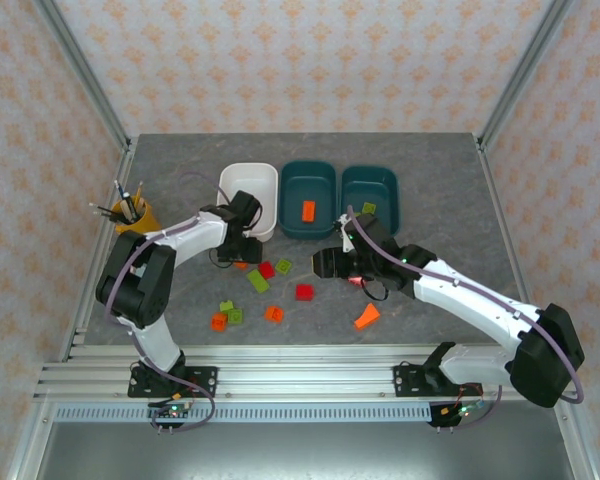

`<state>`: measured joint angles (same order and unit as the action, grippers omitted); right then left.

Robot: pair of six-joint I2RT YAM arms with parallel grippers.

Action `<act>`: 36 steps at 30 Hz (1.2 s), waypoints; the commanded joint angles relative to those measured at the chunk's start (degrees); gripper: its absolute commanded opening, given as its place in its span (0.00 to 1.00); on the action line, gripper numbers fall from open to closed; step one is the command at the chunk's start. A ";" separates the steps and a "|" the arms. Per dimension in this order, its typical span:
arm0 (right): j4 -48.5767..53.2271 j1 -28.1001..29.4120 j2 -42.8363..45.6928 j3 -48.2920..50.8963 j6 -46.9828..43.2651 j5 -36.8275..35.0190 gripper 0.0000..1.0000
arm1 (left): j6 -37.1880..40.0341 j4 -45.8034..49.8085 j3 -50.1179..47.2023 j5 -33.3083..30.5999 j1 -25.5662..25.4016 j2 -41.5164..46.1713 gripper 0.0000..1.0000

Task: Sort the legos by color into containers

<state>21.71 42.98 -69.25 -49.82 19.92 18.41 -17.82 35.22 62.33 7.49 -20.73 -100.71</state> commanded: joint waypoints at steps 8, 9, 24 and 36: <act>1.22 0.35 -0.53 -3.66 0.60 -2.34 0.64 | -0.27 -2.58 -1.89 -2.01 -0.14 2.03 0.32; 1.20 0.35 -0.53 -3.82 0.63 -2.41 0.64 | -0.43 -2.26 -2.00 -2.12 -0.10 2.75 0.30; 4.59 -4.81 1.87 -11.24 4.95 -12.97 0.60 | -7.15 16.86 15.17 -1.43 -5.71 13.22 0.29; 6.69 -17.40 -8.79 -19.79 13.15 -4.66 0.60 | -8.51 25.45 50.91 -6.93 -10.63 -18.08 0.28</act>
<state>27.05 26.74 -76.86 -66.81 30.09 10.70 -24.62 54.13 108.77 4.34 -31.18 -114.26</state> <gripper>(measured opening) 0.598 0.309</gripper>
